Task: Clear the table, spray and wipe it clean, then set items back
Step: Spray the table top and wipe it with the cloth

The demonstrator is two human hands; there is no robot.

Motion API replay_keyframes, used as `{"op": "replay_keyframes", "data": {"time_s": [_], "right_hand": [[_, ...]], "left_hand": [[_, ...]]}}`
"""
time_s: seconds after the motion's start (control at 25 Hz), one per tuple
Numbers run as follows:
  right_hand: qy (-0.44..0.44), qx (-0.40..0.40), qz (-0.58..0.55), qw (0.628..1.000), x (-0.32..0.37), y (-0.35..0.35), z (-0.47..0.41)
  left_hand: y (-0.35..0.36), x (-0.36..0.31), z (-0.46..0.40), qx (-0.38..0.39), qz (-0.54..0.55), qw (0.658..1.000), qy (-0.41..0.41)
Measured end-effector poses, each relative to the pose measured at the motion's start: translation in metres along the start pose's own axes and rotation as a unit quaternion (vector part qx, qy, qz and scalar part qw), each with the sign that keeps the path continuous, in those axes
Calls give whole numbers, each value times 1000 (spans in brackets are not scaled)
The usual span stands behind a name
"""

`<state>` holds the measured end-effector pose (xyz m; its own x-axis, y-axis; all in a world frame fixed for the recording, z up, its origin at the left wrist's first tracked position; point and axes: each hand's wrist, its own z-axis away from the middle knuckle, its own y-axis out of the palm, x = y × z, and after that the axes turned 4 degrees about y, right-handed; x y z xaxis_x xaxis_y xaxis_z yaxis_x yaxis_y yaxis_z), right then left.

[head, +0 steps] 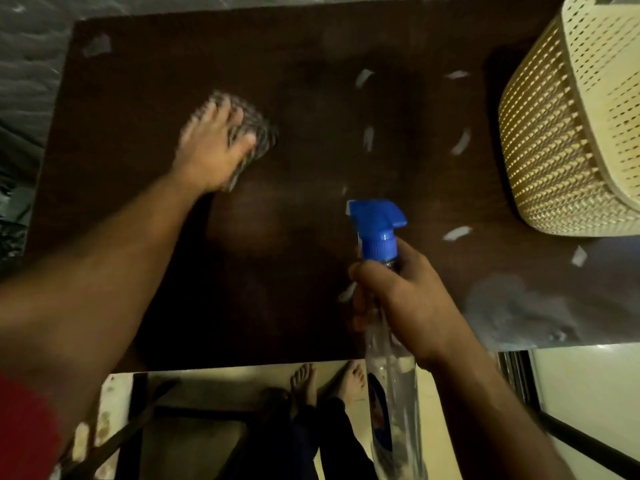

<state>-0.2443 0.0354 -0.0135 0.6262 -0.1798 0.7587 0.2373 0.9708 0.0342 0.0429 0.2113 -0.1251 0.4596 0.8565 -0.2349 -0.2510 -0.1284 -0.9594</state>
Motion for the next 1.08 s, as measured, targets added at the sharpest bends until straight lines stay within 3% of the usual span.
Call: {"op": "replay_keyframes", "data": {"time_s": [0.16,0.32,0.44,0.6,0.72,0.96,1.04,1.08], "right_hand": [[3,-12,-22,1000,0,12,-5],[-11,-82,-5,997,2,13,11],[-10,-123,13,992,-6,8,23],[47,-40,42,997,-29,26,37],[47,-27,62,997,-47,33,47],[23,-34,32,999,-64,10,74],[14,-25,34,999,-73,-1,81],[5,-19,44,999,-77,-4,84]], "left_hand": [[-1,-26,-43,-13,50,998,-48],[3,-18,-15,1,40,999,6],[5,-20,-13,1,34,999,-3],[11,-30,-3,-20,38,999,6],[21,-54,27,-4,38,998,45],[49,-76,187,48,28,965,258],[44,-46,181,31,17,972,234],[37,-37,160,17,12,985,173]]}}
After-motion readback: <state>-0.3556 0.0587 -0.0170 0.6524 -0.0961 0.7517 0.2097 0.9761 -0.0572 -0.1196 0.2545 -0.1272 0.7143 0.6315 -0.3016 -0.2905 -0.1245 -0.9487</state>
